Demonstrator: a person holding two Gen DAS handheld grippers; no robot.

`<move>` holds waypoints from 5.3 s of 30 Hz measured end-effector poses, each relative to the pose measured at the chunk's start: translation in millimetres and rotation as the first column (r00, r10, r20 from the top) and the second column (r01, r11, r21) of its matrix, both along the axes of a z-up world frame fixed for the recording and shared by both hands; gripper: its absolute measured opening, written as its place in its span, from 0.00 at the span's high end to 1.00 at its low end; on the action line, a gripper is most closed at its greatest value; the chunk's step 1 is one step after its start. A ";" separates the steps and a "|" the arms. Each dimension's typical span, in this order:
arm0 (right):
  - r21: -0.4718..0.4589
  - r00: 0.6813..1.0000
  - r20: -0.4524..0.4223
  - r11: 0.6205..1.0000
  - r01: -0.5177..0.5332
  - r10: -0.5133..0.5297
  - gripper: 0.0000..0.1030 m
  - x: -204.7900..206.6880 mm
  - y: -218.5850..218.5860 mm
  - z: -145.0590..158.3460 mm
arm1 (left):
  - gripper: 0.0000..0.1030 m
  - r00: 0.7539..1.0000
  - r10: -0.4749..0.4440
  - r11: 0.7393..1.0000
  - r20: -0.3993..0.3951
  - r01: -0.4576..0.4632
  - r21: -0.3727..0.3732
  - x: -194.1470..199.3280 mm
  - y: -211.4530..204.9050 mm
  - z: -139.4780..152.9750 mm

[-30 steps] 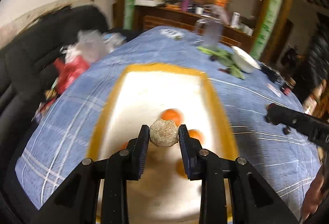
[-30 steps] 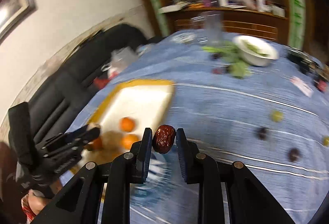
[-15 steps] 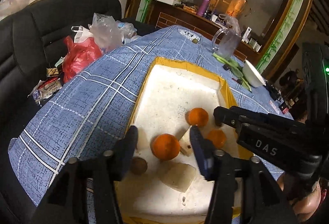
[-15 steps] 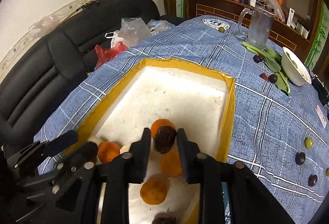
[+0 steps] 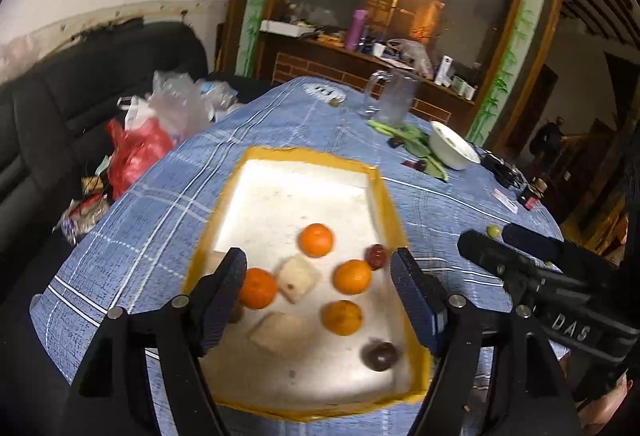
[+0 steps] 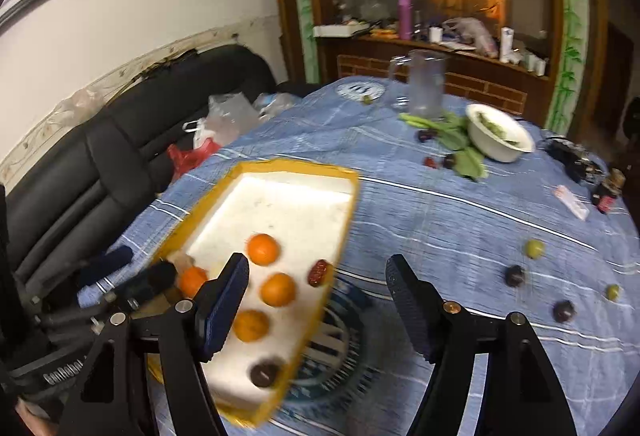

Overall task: Organize fruits
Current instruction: 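Carry the cracker and red date into the foam tray and open both tools, then move both open tools back over the dark plums on the cloth, then grasp a dark plum with the left tool while the right grasps another plum, then carry both dark plums into the foam tray and release them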

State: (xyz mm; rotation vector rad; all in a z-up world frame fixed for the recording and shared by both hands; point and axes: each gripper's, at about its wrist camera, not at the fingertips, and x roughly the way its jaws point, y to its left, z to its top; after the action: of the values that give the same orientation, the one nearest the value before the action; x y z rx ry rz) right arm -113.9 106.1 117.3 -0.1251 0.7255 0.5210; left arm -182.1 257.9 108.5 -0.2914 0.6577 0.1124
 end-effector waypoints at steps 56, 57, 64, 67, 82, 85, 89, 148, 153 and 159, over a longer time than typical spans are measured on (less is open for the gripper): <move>-0.002 0.970 0.009 0.970 0.244 -0.244 0.00 -22.4 -140.0 -36.0 | 0.16 0.987 -0.140 0.958 -0.077 0.155 0.243 10.4 -124.7 0.4; -0.002 0.969 0.004 0.969 0.249 -0.249 0.00 -20.2 -140.8 -37.7 | 0.16 0.987 -0.141 0.958 -0.084 0.157 0.242 12.5 -124.6 -1.2; -0.019 0.960 -0.026 0.961 0.277 -0.278 0.00 -8.2 -147.6 -48.6 | 0.16 0.980 -0.154 0.961 -0.123 0.178 0.210 23.1 -123.2 -14.1; -0.018 0.958 -0.035 0.959 0.284 -0.284 0.00 -5.0 -150.1 -51.4 | 0.16 0.978 -0.159 0.963 -0.136 0.184 0.199 27.1 -122.5 -17.1; -0.017 0.936 -0.036 0.937 0.349 -0.350 0.00 11.4 -197.9 -50.9 | 0.16 0.962 -0.197 0.962 -0.188 0.226 0.153 57.2 -140.2 -29.3; -0.015 0.922 -0.030 0.922 0.387 -0.387 0.00 18.8 -225.7 -47.9 | 0.16 0.957 -0.213 0.959 -0.199 0.243 0.143 67.2 -147.5 -32.8; -0.030 0.891 -0.028 0.891 0.453 -0.453 0.01 33.5 -270.2 -49.6 | 0.16 0.939 -0.259 0.952 -0.227 0.289 0.106 86.9 -162.9 -41.4; 0.041 0.967 -0.193 0.986 -0.162 0.167 0.71 38.7 17.7 -32.2 | 0.77 0.979 0.054 0.998 -0.198 -0.058 -0.013 16.9 28.6 -55.0; -0.048 0.962 -0.218 0.983 -0.178 0.163 0.71 45.0 62.8 -56.1 | 0.76 0.980 0.033 0.997 -0.197 -0.046 -0.061 11.6 34.7 -62.9; -0.084 0.963 -0.232 0.983 -0.160 0.137 0.64 57.1 77.7 -66.8 | 0.45 0.986 0.045 0.995 -0.159 -0.058 -0.079 4.4 41.8 -56.8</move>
State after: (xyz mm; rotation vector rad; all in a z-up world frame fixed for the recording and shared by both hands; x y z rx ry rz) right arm -56.8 183.8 50.4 -0.2199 0.9704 0.6490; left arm -177.7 299.7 51.7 -0.3823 0.8129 0.1586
